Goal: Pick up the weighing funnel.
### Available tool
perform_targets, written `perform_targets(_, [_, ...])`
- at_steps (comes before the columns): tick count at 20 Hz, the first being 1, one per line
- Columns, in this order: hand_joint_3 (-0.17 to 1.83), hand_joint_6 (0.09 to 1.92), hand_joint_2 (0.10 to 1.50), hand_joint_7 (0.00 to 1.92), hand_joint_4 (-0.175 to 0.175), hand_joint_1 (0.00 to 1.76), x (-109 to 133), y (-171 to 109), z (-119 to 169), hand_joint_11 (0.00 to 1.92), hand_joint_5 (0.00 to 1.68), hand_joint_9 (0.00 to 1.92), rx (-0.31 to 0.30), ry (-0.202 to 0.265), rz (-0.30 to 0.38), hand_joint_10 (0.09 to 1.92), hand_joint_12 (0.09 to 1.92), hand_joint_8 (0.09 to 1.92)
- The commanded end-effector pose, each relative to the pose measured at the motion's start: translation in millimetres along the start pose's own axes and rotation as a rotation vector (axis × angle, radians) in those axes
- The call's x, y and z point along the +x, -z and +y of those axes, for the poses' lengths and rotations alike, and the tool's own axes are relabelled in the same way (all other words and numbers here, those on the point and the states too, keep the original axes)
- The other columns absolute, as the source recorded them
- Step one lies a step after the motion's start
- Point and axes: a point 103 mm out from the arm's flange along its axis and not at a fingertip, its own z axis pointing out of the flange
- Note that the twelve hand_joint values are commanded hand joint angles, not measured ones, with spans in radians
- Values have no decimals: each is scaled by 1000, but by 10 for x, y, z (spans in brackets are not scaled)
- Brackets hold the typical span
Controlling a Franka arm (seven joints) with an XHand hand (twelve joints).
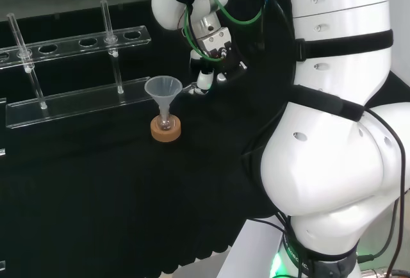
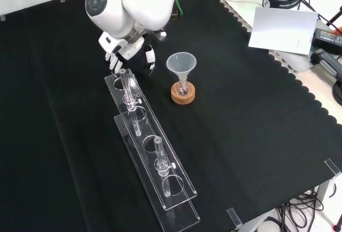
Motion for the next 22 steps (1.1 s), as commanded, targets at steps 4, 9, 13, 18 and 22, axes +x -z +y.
perform_targets(4, [627, 132, 540, 449, -9, 889, 38, -26, 102, 493, 656, 709, -5, 6, -11, 533, 1313, 660])
perform_targets(9, [615, 305, 549, 476, 8, 888, 62, -58, 128, 507, 659, 741, -6, 16, -6, 490, 1300, 635])
perform_targets(13, [615, 534, 550, 483, 14, 888, 87, -76, 148, 509, 596, 755, -3, 22, -3, 475, 1300, 634])
perform_targets(18, [618, 611, 550, 486, 15, 887, 35, -97, 148, 508, 576, 759, -2, 30, 10, 477, 1307, 638])
perform_targets(22, [619, 625, 550, 487, 15, 886, 112, -102, 187, 510, 574, 760, 5, 23, 9, 478, 1306, 640])
